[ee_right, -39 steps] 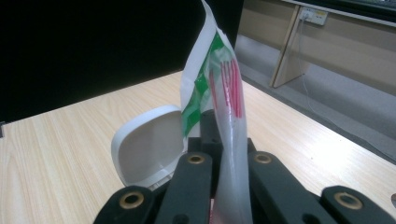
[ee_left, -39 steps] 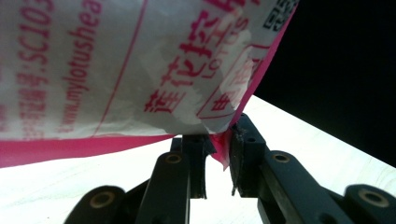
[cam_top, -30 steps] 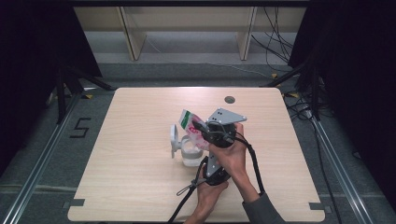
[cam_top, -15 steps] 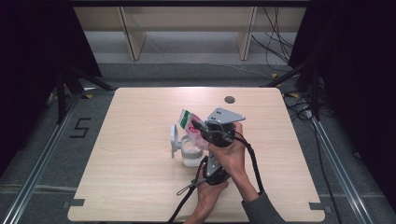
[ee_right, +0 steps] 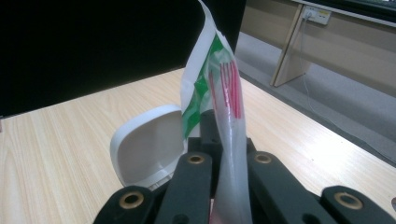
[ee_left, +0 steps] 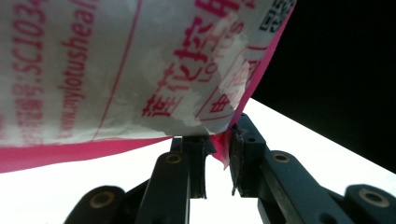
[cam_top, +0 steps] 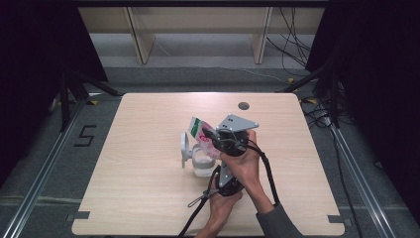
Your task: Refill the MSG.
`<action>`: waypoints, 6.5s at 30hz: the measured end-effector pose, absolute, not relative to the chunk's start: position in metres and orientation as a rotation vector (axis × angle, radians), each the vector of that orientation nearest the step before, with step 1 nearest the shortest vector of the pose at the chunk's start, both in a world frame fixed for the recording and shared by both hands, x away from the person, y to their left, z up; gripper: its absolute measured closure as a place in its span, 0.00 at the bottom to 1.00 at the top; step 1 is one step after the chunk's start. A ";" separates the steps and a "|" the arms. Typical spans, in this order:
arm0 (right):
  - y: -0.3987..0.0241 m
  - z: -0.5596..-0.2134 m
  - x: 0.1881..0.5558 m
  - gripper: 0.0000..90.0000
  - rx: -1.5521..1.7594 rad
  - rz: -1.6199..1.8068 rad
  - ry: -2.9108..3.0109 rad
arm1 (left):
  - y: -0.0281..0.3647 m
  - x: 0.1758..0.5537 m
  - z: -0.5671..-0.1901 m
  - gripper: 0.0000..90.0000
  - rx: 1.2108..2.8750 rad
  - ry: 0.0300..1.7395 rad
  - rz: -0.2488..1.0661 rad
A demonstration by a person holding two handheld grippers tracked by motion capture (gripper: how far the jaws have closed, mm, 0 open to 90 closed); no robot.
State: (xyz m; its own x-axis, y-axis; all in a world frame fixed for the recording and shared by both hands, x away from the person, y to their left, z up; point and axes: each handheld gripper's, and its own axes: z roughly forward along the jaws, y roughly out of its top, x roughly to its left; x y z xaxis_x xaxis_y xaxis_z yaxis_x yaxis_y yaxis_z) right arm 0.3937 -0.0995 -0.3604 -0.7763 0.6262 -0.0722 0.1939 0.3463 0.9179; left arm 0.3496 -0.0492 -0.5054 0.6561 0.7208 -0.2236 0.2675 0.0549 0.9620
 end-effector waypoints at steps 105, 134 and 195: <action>-0.094 -0.361 0.395 1.00 0.692 1.389 2.222 | -0.049 0.351 -0.505 0.86 1.506 0.866 0.410; -0.091 -0.362 0.395 1.00 0.669 1.381 2.232 | -0.050 0.352 -0.504 0.86 1.498 0.878 0.419; -0.092 -0.361 0.394 1.00 0.693 1.391 2.231 | -0.051 0.352 -0.504 0.85 1.481 0.877 0.421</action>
